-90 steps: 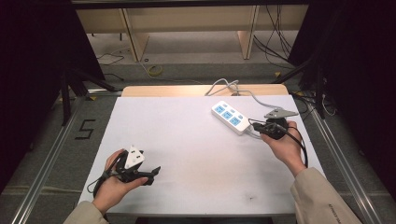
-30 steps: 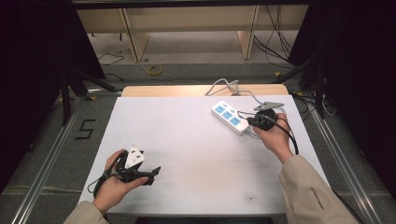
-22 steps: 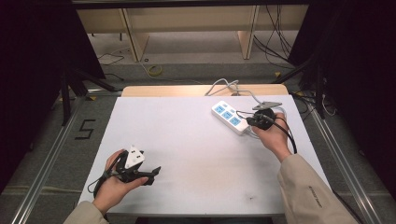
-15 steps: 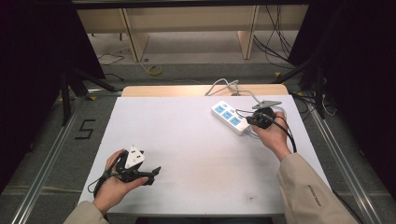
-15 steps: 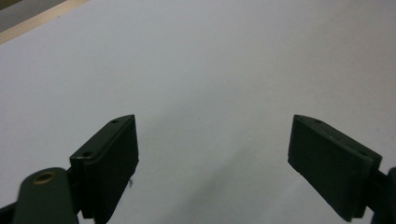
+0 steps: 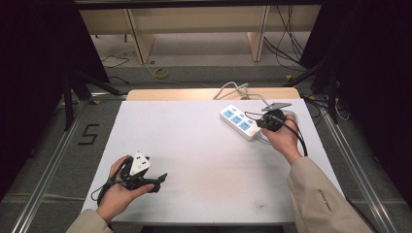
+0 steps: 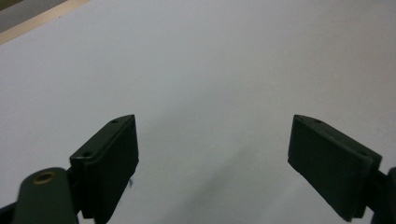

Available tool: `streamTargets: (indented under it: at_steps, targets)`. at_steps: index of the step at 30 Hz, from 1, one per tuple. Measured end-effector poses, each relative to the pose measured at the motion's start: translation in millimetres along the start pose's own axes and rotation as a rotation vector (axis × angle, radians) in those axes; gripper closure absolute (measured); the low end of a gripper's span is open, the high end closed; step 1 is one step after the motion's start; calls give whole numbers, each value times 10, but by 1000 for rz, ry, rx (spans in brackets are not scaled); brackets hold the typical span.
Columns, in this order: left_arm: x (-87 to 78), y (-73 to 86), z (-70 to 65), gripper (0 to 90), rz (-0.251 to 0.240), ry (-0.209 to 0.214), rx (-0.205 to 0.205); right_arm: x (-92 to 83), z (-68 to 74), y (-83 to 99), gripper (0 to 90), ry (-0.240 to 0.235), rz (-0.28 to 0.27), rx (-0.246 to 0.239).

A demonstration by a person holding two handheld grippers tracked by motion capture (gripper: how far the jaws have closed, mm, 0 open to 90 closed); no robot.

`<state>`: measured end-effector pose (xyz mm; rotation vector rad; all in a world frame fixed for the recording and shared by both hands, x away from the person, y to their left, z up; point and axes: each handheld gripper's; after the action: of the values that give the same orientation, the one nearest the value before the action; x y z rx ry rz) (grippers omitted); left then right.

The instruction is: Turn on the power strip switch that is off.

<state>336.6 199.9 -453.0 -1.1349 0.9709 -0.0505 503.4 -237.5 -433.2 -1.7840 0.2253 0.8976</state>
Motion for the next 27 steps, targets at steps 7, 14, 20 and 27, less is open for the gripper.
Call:
streamTargets:
  at_steps: [7, 14, 20, 27]
  targets:
    - [-1, -1, -2, 159, 0, 1, 2, 36, -18, 2, 900, 3, 8, 7]
    - [1, -4, -3, 160, 0, 1, 6, 79, -30, -33, 900, 4, 13, 6]
    - [1, -4, -3, 160, 0, 3, 5, 115, -19, -66, 900, 3, 17, 3]
    - [2, -4, -3, 160, 0, 2, 5, 133, -16, -92, 900, 2, 18, 3]
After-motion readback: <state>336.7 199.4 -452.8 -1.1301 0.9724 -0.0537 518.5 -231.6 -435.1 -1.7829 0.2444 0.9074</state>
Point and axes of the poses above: each handheld gripper's, and its own axes: x roughly forward along the jaws, y roughly out of its underside, z roughly to its left, and after that the axes turned 5 degrees about y, right-handed
